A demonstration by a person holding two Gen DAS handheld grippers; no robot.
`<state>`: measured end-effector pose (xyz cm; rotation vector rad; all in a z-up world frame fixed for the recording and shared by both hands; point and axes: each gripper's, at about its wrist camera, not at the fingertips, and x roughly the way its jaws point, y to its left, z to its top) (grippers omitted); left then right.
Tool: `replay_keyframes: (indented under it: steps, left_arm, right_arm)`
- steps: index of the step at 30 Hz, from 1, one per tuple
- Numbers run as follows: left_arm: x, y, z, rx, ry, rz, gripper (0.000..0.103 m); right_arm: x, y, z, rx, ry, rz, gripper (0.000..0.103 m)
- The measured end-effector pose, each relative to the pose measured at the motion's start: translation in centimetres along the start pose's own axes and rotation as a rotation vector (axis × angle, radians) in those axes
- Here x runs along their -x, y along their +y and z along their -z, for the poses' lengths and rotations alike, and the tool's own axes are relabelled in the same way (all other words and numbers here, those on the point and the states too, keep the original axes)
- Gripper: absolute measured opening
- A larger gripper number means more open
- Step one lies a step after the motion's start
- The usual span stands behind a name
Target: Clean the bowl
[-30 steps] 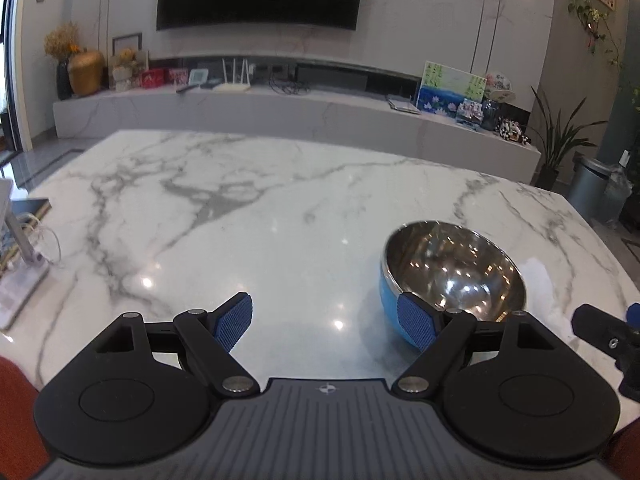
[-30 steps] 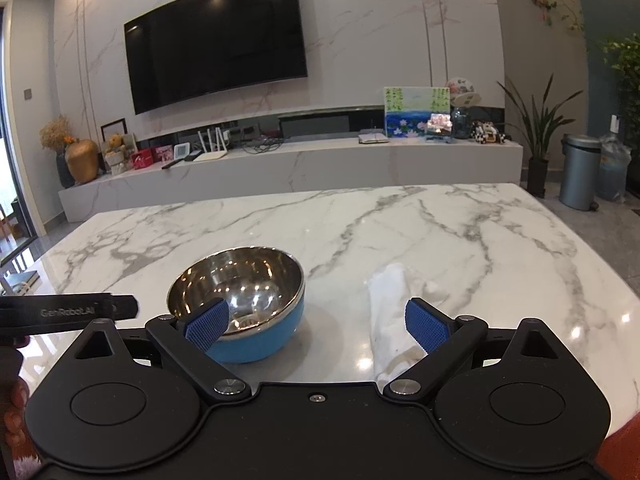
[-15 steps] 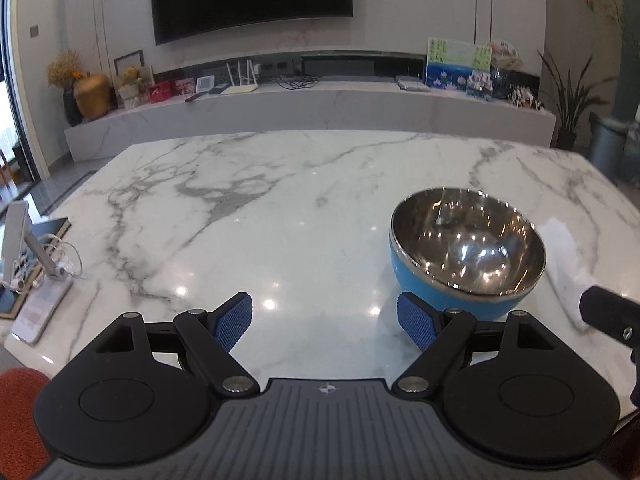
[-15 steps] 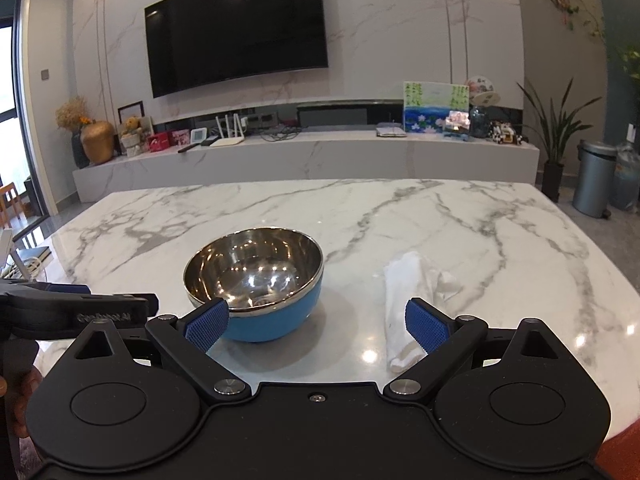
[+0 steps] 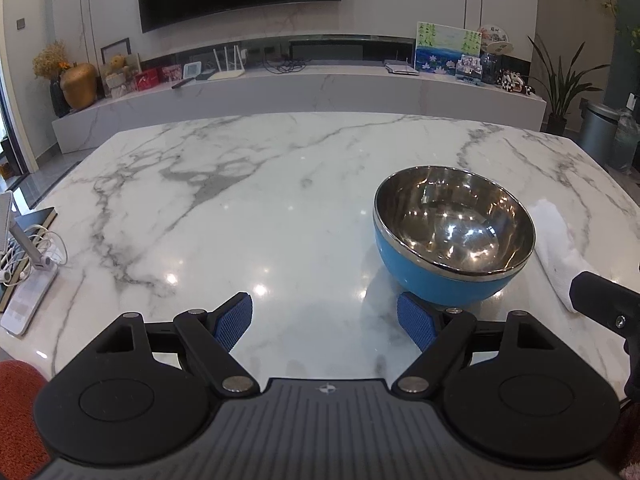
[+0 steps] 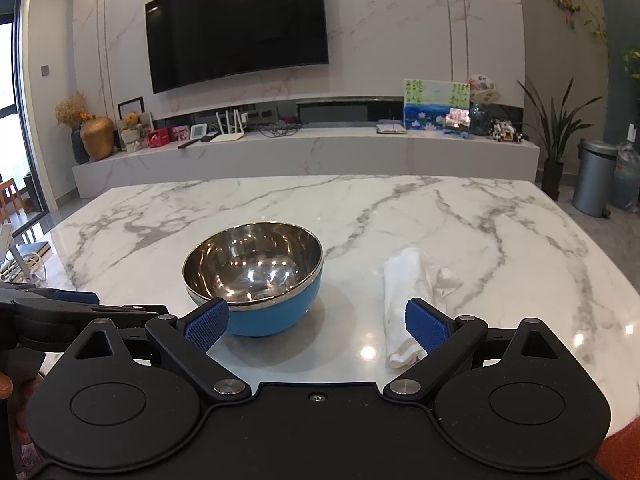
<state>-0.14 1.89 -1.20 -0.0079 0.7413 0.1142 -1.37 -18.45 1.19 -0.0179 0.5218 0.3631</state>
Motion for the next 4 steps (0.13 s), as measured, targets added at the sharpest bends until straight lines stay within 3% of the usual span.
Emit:
replay_keyframes:
  steps: [4]
  left_arm:
    - [-0.21,0.19,0.06,0.007,0.009,0.003,0.079]
  right_arm:
    - [-0.17,0.02,0.14,-0.001,0.011,0.003,0.094]
